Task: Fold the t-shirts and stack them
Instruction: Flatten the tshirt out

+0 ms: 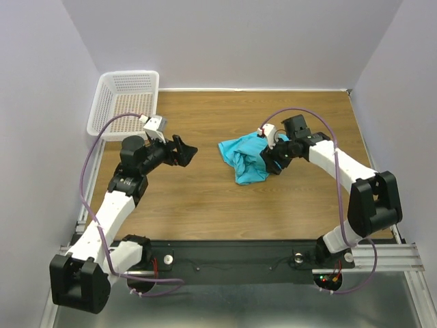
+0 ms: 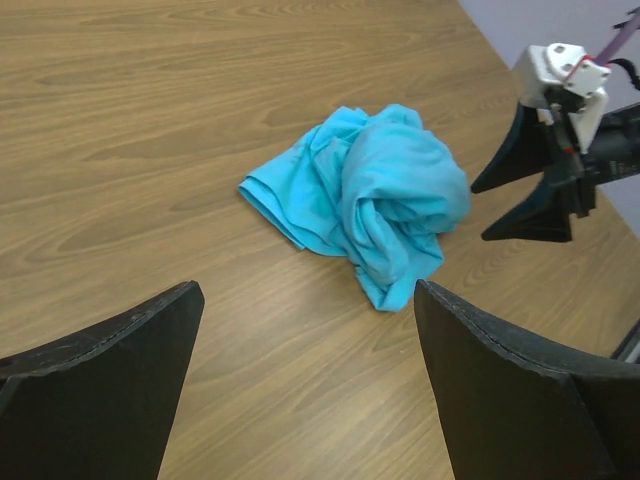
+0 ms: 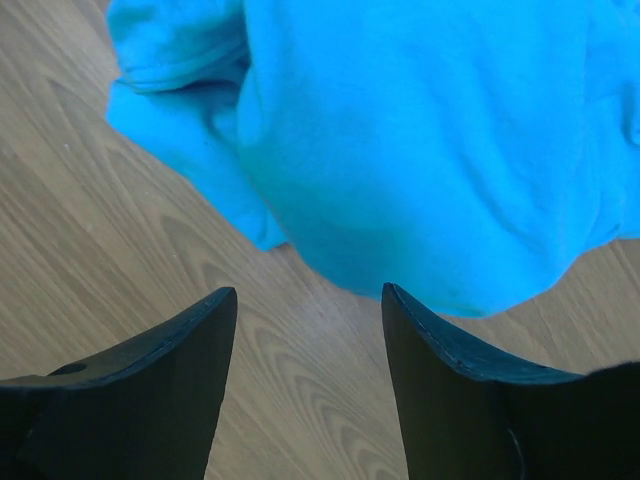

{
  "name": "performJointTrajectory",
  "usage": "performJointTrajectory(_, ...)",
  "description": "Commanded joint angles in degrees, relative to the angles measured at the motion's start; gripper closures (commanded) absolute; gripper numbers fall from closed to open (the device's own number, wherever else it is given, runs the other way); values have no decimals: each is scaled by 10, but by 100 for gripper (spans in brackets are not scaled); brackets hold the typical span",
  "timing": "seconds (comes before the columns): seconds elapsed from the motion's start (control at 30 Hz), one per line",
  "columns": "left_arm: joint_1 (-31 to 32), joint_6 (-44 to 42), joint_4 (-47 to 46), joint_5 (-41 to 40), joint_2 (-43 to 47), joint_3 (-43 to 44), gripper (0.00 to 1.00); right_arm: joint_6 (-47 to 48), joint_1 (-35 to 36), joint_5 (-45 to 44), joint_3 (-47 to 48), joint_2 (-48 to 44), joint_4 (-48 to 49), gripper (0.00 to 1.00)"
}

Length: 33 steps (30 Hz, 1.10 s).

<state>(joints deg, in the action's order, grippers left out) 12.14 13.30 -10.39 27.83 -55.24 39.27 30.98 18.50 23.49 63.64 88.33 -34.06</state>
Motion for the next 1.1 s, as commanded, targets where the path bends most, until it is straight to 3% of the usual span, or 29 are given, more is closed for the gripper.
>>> performJointTrajectory(0.0, 24, 44, -59, 2, 30, -25, 1, -22, 13, -48, 7, -7, 29, 35)
performJointTrajectory(0.17, 49, 71, -70, -9, 18, -52, 1, -43, 17, -61, 18, 8, 46, 45)
performJointTrajectory(0.43, 68, 92, -76, -33, 32, -77, 1, -55, 33, -37, 39, 28, 51, 46)
performJointTrajectory(0.57, 72, 95, -75, -37, 32, -80, 1, -65, 40, -41, 58, 38, 54, 52)
performJointTrajectory(0.73, 74, 97, -75, -42, 33, -82, 2, -80, 39, -51, 88, 64, 59, 70)
performJointTrajectory(0.87, 75, 97, -74, -44, 39, -85, 2, -96, 39, -42, 112, 65, 60, 99)
performJointTrajectory(1.0, 77, 98, -73, -45, 44, -88, 2, -141, 36, -57, 169, 22, 72, 99)
performJointTrajectory(1.07, 78, 97, -72, -45, 44, -86, 1, -176, 15, -126, 209, -17, 82, 99)
